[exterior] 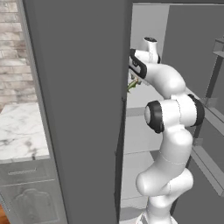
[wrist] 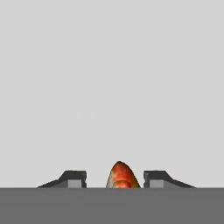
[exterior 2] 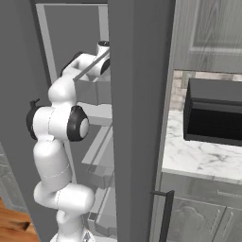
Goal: Take the cheese, fish, and broccoli from the fridge and place them on the plate on the dining counter to create an appetizer plate.
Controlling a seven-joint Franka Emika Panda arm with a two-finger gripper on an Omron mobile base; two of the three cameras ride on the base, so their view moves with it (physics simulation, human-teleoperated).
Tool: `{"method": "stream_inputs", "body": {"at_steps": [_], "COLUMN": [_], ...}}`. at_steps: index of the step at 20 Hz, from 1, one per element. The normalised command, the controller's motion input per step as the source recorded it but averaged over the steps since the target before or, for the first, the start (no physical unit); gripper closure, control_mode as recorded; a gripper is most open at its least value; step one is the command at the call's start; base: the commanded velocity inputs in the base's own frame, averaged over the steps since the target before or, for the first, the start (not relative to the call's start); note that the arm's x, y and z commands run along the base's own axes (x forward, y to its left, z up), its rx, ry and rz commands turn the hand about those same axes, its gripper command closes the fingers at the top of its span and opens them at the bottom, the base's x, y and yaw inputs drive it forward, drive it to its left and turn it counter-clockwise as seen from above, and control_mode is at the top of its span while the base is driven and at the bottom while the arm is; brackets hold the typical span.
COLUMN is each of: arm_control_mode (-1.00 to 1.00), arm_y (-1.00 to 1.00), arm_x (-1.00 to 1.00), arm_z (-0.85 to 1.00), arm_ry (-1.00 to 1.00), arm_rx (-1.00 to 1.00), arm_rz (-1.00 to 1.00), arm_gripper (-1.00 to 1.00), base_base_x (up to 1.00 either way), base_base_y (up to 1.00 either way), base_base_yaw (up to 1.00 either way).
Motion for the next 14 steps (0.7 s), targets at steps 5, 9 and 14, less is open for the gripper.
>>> {"method": "stream_inputs", "body": {"at_steps": [5, 9, 14], "arm_control_mode": [-1.0, -1.0, -1.0], "arm_y": [0.0, 0.0, -0.11], "arm_x": [-0.07, -0.2, -0.39], "arm_z": [-0.3, -0.26, -0.02], "arm_ry": [0.0, 0.0, 0.0], "arm_rx": [0.0, 0.0, 0.0], "arm_rz": [-0.07, -0.05, -0.08], "arm_gripper": [1.0, 1.0, 1.0], "base_base_x": [0.0, 0.0, 0.0], "base_base_y": [0.0, 0.0, 0.0], "base_base_yaw": [0.0, 0.0, 0.0]}}
